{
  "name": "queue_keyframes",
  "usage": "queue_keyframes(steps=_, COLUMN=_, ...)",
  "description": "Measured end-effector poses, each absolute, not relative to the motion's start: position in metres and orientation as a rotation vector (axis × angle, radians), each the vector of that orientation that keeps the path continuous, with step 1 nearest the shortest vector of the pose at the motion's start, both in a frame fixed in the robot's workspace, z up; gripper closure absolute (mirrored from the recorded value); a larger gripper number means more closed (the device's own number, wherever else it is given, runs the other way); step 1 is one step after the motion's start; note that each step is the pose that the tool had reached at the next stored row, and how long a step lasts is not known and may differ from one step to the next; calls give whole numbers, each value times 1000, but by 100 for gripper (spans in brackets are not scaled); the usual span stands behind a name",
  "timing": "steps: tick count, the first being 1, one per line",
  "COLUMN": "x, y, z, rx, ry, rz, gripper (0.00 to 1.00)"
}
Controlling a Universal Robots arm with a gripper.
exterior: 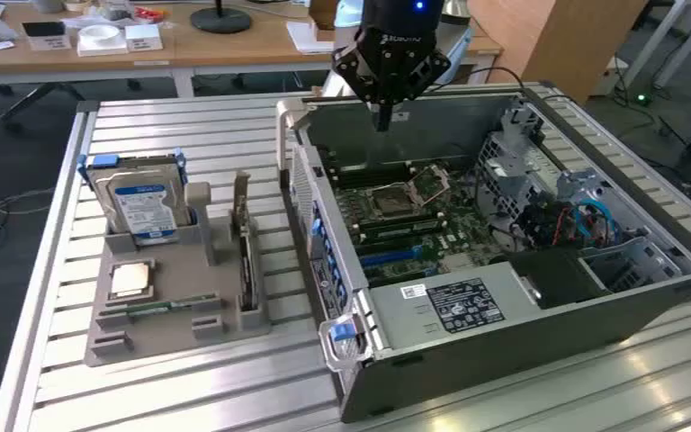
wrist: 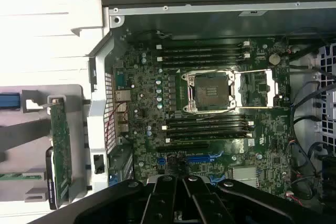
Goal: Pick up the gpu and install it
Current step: 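Reach for the gpu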
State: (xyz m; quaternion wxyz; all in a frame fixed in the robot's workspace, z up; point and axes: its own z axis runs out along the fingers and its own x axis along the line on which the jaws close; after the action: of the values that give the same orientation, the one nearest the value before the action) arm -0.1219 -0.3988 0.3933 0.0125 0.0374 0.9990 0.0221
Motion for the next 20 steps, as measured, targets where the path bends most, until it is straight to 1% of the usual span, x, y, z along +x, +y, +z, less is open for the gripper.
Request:
queue_keyframes(steps=13, x=-122, y=-399, z=393, rx=117, ry=3114, rz=69, gripper=90)
queue_keyframes(steps=20, x=-136, y=-399, z=393, rx=117, ry=3114, rz=69, gripper=90)
